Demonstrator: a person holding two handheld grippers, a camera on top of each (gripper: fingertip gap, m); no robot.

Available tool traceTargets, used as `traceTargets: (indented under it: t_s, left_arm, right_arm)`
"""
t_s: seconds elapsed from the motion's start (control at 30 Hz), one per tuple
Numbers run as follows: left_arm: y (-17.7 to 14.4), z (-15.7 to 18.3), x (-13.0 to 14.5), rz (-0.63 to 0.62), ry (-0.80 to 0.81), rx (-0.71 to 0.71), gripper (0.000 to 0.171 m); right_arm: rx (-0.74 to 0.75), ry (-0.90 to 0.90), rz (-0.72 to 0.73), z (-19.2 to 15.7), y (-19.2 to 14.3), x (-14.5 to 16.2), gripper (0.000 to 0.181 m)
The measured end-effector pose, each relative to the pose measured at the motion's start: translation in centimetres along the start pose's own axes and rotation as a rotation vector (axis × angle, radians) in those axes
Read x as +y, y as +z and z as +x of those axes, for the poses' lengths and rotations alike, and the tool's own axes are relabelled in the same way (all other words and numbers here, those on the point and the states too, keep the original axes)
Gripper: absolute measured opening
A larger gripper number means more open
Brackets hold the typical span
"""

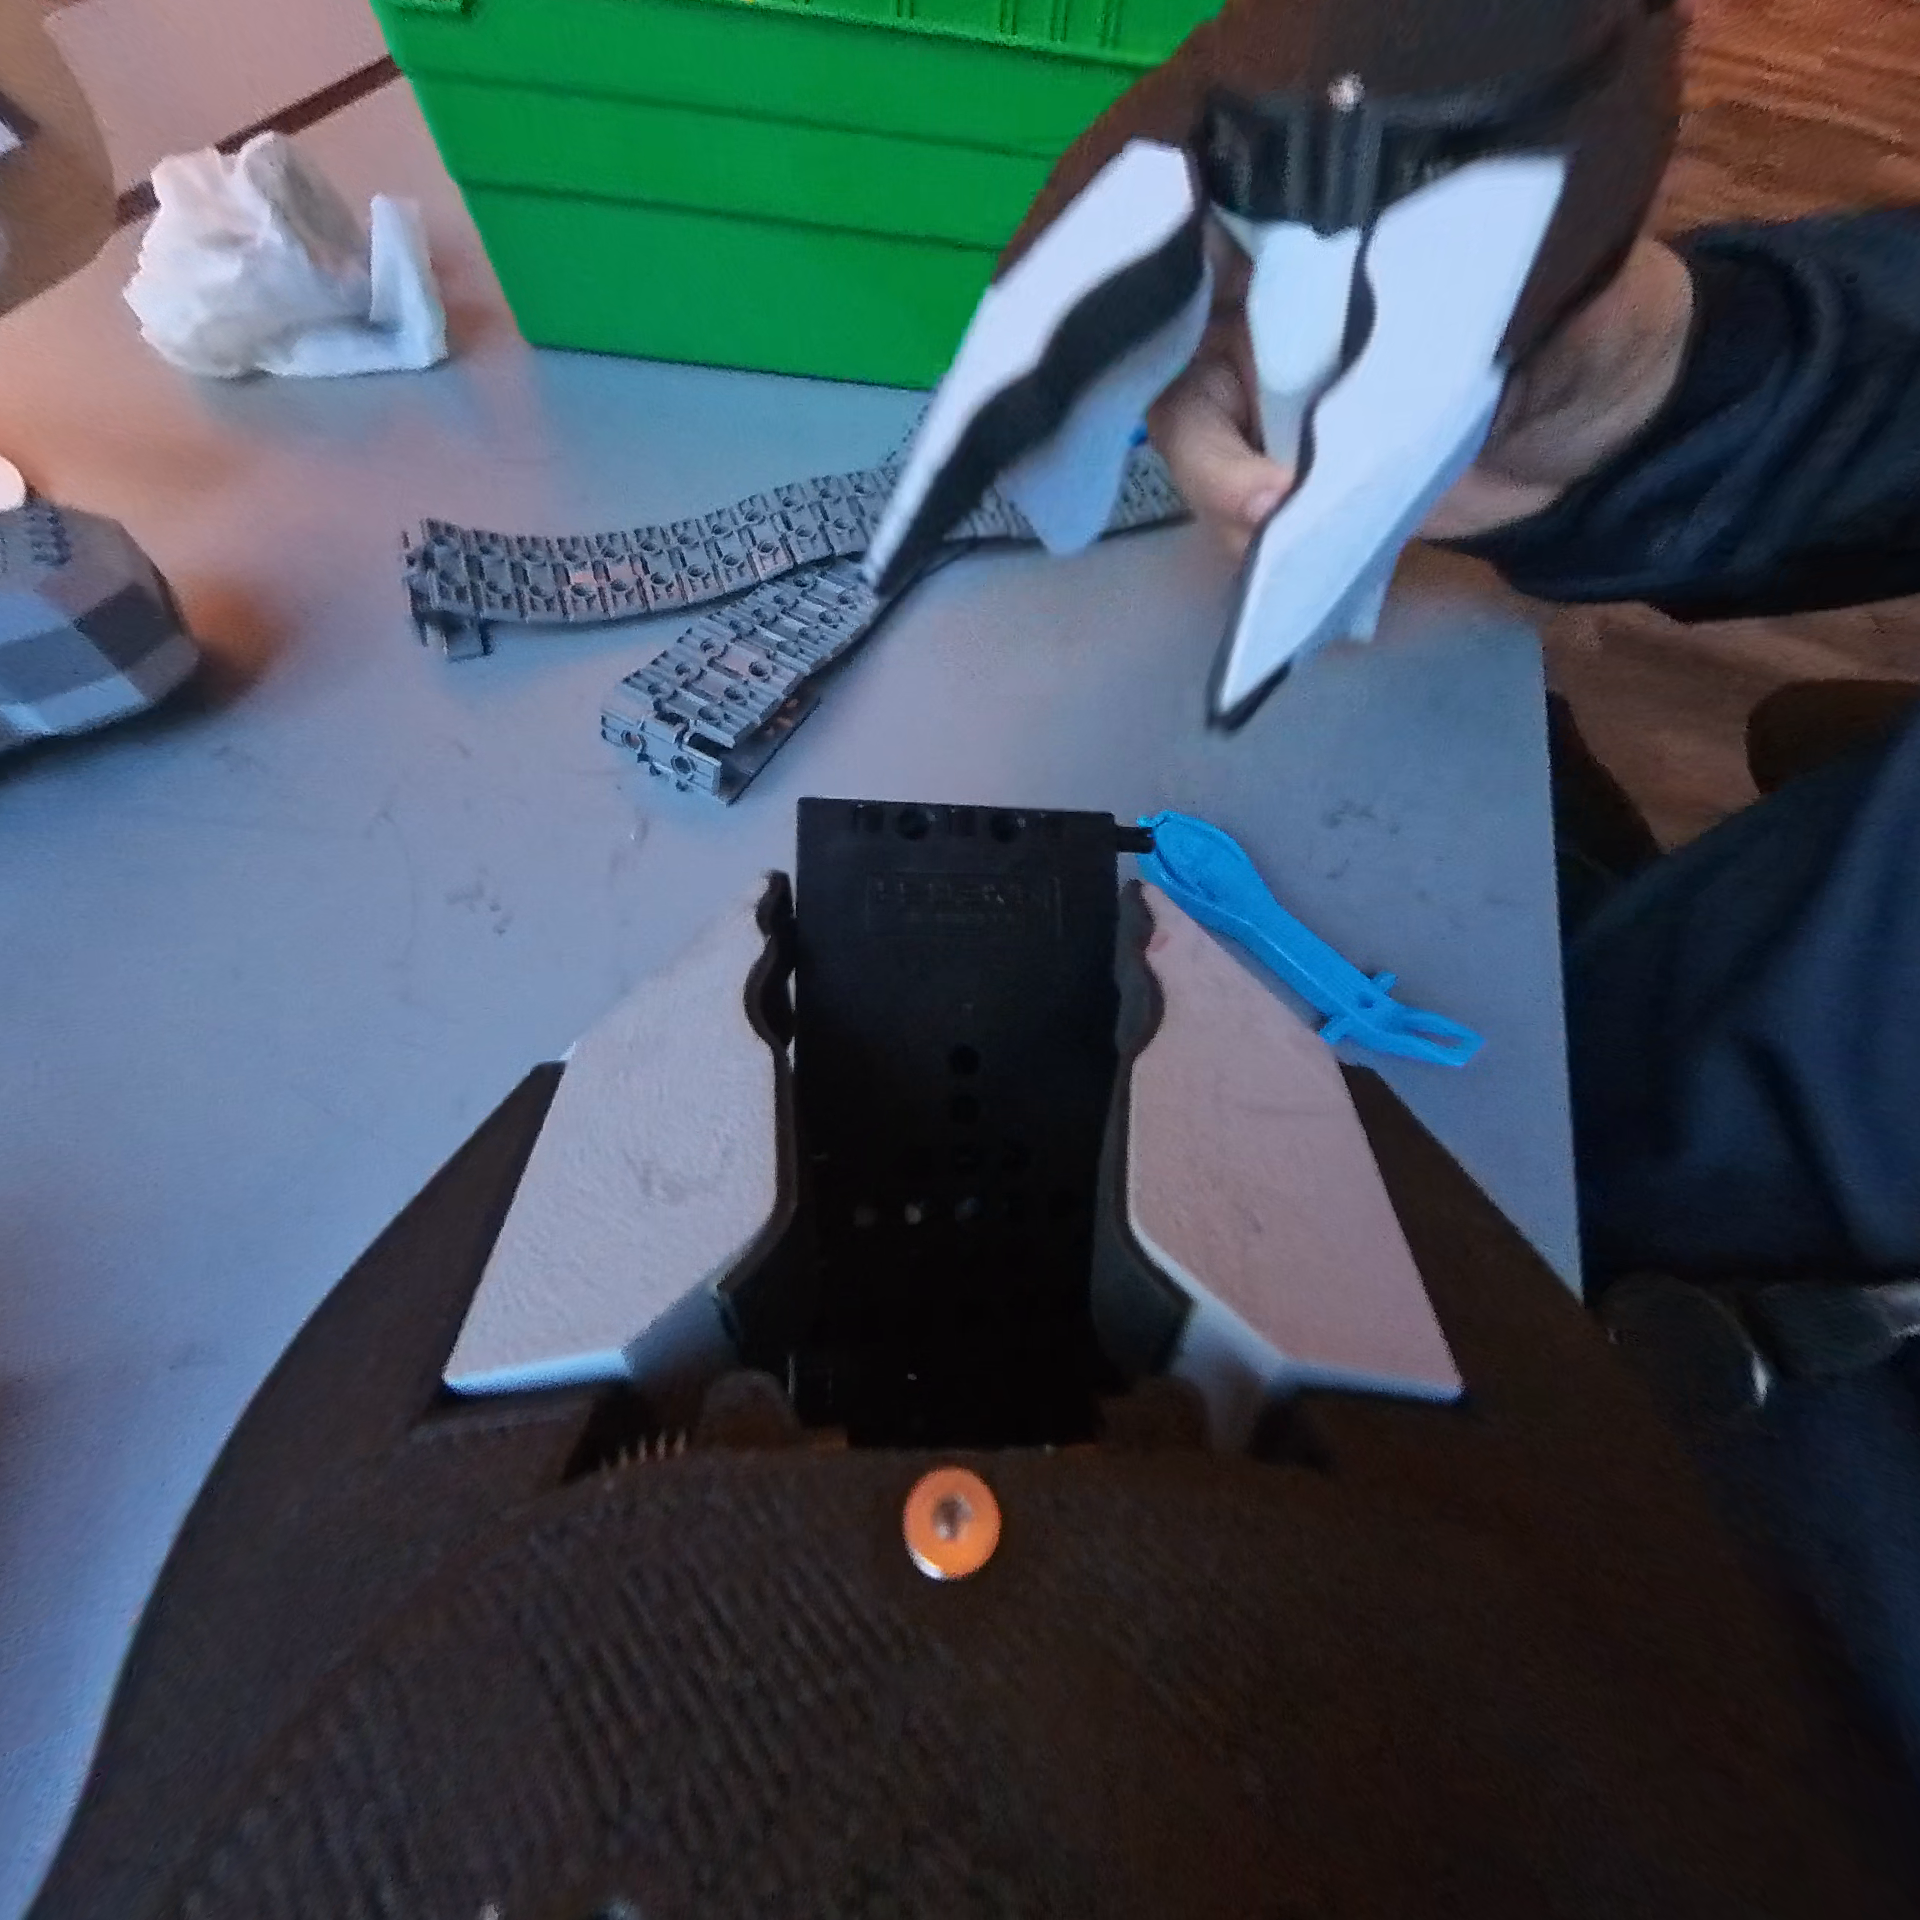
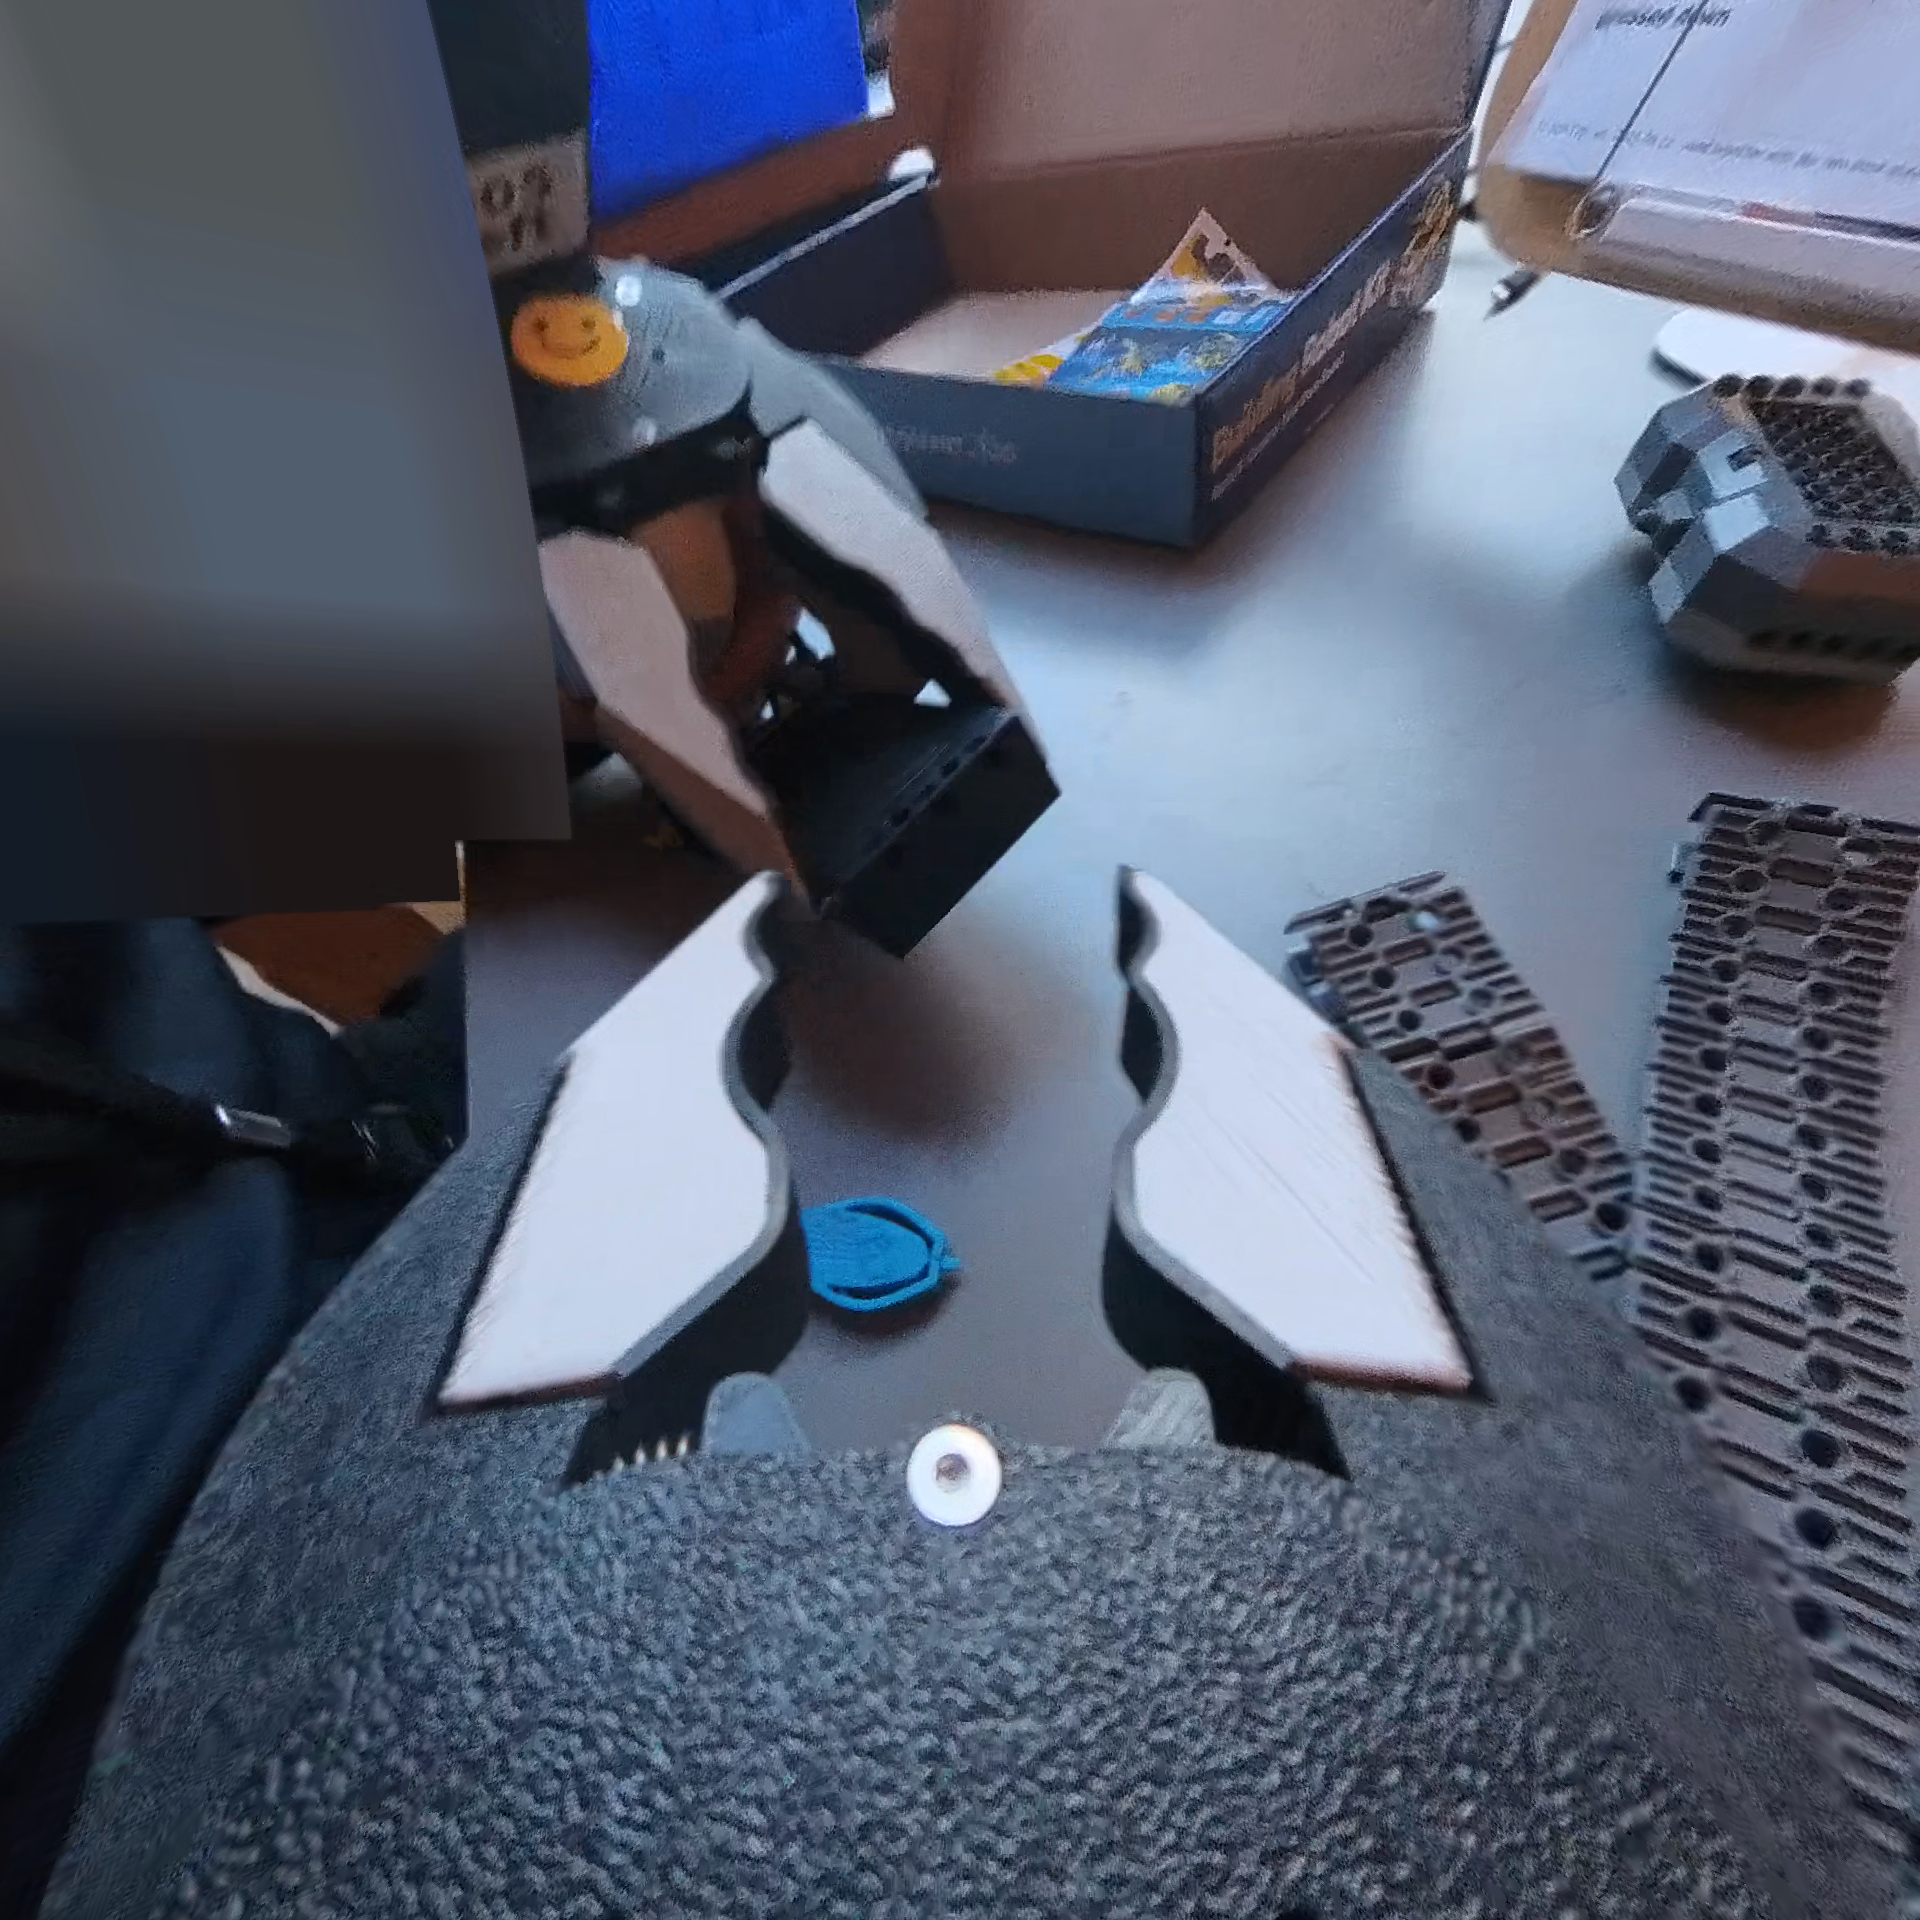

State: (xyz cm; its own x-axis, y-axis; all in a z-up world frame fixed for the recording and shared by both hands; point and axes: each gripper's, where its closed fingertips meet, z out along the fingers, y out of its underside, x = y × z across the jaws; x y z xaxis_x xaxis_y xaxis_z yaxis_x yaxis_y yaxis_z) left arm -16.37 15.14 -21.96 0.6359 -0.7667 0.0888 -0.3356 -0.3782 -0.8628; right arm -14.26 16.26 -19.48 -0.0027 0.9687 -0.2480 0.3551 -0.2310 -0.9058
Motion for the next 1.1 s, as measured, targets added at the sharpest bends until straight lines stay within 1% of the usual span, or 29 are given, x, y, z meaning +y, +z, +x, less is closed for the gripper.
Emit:
traceTargets:
  t_s: [0.03, 0.07, 0.13, 0.17, 0.23, 0.3, 0.33, 0.37, 0.4, 0.43, 0.47, 0.53, 0.63, 0.7, 0.73, 0.77, 0.87, 0.97, 1.0, 1.1]
  left_arm:
    - [-0.1, 0.2, -0.1, 0.007, 0.015, 0.002, 0.061]
    - [-0.2, 0.5, -0.3, 0.023, 0.032, 0.014, 0.061]
    - [-0.6, 1.0, -0.6, 0.050, 0.051, 0.033, 0.061]
    - [-0.7, 1.1, -0.7, 0.064, 0.064, 0.037, 0.061]
    - [-0.9, 1.6, -0.9, 0.086, 0.077, 0.060, 0.061]
    - [-1.0, 1.7, -0.9, 0.090, 0.084, 0.058, 0.061]
    - [-1.0, 1.9, -0.9, 0.090, 0.094, 0.062, 0.061]
    - [-0.9, 2.1, -1.0, 0.091, 0.108, 0.069, 0.061]
    - [-0.9, 2.3, -1.0, 0.089, 0.123, 0.066, 0.061]
    - [-0.9, 2.4, -1.0, 0.085, 0.138, 0.061, 0.061]
    - [-0.9, 2.6, -1.0, 0.083, 0.154, 0.057, 0.061]
    - [-0.9, 2.8, -0.9, 0.074, 0.170, 0.047, 0.061]
    - [-0.9, 3.0, -0.8, 0.071, 0.181, 0.051, 0.061]
    - [-0.9, 3.0, -0.9, 0.069, 0.184, 0.051, 0.061]
    - [-0.8, 3.1, -0.9, 0.069, 0.189, 0.055, 0.061]
    - [-0.8, 3.2, -1.0, 0.066, 0.193, 0.056, 0.061]
    - [-0.6, 3.1, -0.6, 0.038, 0.201, 0.048, 0.061]
    - [-0.7, 2.9, -0.9, 0.049, 0.203, 0.021, 0.061]
    - [-0.8, 2.7, -1.1, 0.064, 0.212, -0.001, 0.061]
    - [-0.8, 3.0, -1.1, 0.066, 0.233, -0.016, 0.061]
  right_arm:
    - [-0.015, 0.018, 0.025, 0.1, -0.5, -0.8, 0.071]
    - [-0.038, 0.022, 0.056, -0.2, -1.1, -1.6, 0.075]
    - [-0.042, -0.006, 0.131, -0.8, -2.5, -3.2, 0.069]
    - [-0.054, -0.039, 0.168, -1.4, -3.1, -3.9, 0.063]
    - [-0.059, -0.081, 0.216, -2.2, -3.7, -4.8, 0.063]
    - [-0.090, -0.069, 0.270, -2.5, -3.8, -6.1, 0.054]
    - [-0.113, -0.066, 0.300, -2.7, -3.8, -6.8, 0.045]
    - [-0.132, -0.063, 0.322, -2.9, -3.9, -7.4, 0.033]
    - [-0.173, -0.056, 0.316, -3.4, -4.0, -7.6, 0.023]
    - [-0.208, -0.051, 0.285, -3.9, -4.0, -7.3, 0.000]
    - [-0.199, -0.056, 0.246, -3.9, -3.9, -6.7, 0.000]
    - [-0.119, -0.080, 0.166, -3.5, -3.3, -4.7, 0.000]
    - [-0.105, -0.059, 0.070, -4.5, -2.0, -1.0, 0.001]
    - [-0.160, 0.028, 0.011, -5.6, -1.2, 0.9, 0.020]
    - [-0.210, 0.095, -0.005, -6.4, -1.1, 1.4, 0.019]
    - [-0.250, 0.168, -0.020, -6.9, -0.9, 1.8, 0.013]
    - [-0.257, 0.324, -0.030, -6.6, -0.4, 2.4, 0.009]
    - [-0.224, 0.459, -0.043, -5.3, -0.1, 3.4, 0.011]
    - [-0.231, 0.501, -0.046, -5.1, -0.1, 3.7, 0.016]
    - [-0.296, 0.571, 0.002, -5.8, 0.1, 3.5, 0.017]
